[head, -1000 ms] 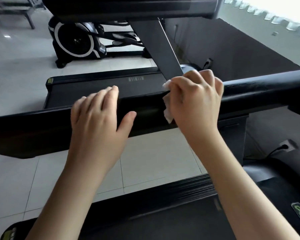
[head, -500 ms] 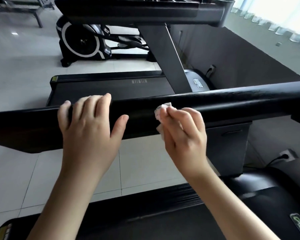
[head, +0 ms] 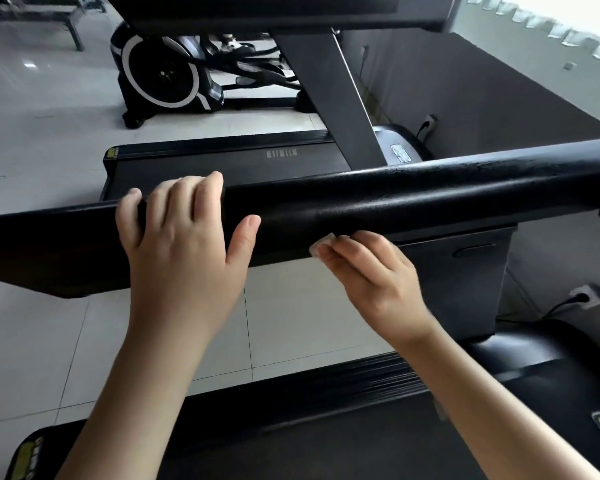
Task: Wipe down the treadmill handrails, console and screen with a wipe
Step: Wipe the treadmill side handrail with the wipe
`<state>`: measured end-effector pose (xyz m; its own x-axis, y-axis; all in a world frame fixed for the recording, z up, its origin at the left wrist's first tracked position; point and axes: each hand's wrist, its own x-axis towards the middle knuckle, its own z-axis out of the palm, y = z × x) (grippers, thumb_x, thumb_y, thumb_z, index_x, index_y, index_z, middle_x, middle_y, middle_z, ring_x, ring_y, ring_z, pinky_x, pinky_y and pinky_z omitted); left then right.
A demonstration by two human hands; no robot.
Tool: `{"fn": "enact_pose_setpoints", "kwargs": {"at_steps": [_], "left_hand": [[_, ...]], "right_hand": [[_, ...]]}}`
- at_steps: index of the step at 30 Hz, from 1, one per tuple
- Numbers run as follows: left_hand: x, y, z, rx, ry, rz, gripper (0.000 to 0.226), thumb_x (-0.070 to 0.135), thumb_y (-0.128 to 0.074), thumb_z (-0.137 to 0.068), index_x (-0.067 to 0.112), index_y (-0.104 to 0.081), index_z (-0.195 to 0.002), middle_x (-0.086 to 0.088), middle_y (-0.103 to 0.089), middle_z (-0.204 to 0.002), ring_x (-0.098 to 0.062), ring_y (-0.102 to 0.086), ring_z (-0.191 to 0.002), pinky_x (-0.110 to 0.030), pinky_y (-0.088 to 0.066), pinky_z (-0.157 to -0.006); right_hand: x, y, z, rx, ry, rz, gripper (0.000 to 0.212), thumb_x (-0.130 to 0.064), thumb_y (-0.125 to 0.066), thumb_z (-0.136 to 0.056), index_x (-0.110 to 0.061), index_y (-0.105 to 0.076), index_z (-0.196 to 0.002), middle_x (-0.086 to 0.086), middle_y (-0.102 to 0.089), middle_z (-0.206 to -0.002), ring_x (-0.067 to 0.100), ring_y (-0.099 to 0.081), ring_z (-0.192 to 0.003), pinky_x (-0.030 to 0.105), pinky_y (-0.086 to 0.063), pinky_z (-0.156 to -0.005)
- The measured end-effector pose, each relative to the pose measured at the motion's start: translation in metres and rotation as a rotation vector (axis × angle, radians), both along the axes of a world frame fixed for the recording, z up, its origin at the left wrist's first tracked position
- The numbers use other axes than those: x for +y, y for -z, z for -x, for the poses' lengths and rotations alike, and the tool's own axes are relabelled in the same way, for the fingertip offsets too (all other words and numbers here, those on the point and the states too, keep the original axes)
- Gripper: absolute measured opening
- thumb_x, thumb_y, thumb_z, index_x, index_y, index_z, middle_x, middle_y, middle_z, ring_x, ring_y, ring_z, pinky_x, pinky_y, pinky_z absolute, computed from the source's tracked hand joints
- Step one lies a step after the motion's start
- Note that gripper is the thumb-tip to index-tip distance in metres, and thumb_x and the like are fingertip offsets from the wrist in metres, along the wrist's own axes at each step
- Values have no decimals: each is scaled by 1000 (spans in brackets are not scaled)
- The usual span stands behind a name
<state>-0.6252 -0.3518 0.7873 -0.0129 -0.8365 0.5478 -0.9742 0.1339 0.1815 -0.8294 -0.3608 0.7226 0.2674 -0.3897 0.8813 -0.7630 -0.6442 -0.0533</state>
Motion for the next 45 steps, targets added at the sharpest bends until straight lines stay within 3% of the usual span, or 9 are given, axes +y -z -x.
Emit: {"fn": "enact_pose_setpoints", "kwargs": {"at_steps": [6,10,17,22,27,32,34,40,45], "left_hand": [[0,1,2,-18,-11,15,57,45,-35,-94,1,-54,-125,-17,-59,-118,-38,-50,-114,-56,-25,-105],[0,3,2,-43,-20,32,56,44,-34,-95,1,-53,-126,-18,-59,-118,-38,-50,-114,-56,-25,-105],[1,2,1,-39,-15,22,55,45,-33,-96,3,-53,-126,-15,-58,-118,-36,-49,-114,-53,-24,-106],[1,1,1,-42,-17,6,56,45,-33,-96,3,-52,-127,-14,-58,-120,-35,-49,-117,-53,-23,-107],[2,0,0,-44,-12,-8,57,46,-31,-96,3,-52,-128,-14,-58,-121,-35,-48,-118,-53,-23,-107],[1,-4,-5,-40,35,-29,58,47,-35,-92,6,-53,-129,-12,-59,-125,-32,-49,-118,-48,-25,-105],[0,-9,-15,-1,94,-39,62,48,-38,-89,6,-53,-131,-13,-59,-130,-31,-49,-121,-44,-26,-104],[8,-4,-53,18,-24,-62,64,56,-37,-87,12,-55,-131,-10,-57,-131,-31,-45,-125,-56,-20,-107],[8,-1,-52,34,-18,-44,60,53,-38,-88,12,-55,-129,-9,-58,-128,-31,-46,-123,-56,-20,-107]], "right_hand": [[-1,2,-12,-21,-3,-38,13,-6,-66,-91,4,-73,-90,10,-71,-86,16,-57,-87,28,-52,-76],[-3,-6,-19,169,-13,105,7,-2,-70,-87,1,-76,-88,6,-71,-93,19,-55,-89,30,-49,-75],[-6,-36,-24,-102,189,146,15,-12,-63,-95,-10,-78,-92,-2,-66,-95,17,-54,-87,29,-39,-78],[-19,-66,-45,-43,151,39,14,-12,-63,-91,-16,-75,-85,0,-67,-82,20,-58,-81,32,-37,-77],[-34,-88,-45,-44,290,-139,22,-20,-57,-85,-23,-75,-72,-5,-65,-74,25,-60,-75,34,-31,-76],[-22,-81,-61,29,107,-128,16,-18,-61,-89,-18,-76,-83,-1,-66,-81,25,-61,-77,37,-39,-77],[-20,-80,-44,22,143,-95,14,-17,-62,-90,-18,-76,-85,-1,-66,-83,25,-61,-79,37,-39,-79],[-18,-74,-58,-31,210,-119,11,-15,-64,-89,-14,-75,-87,1,-66,-88,25,-56,-87,33,-35,-79],[-2,-60,-46,57,112,-45,28,-9,-48,-96,-9,-74,-106,4,-70,-103,21,-55,-97,36,-40,-83]]}}
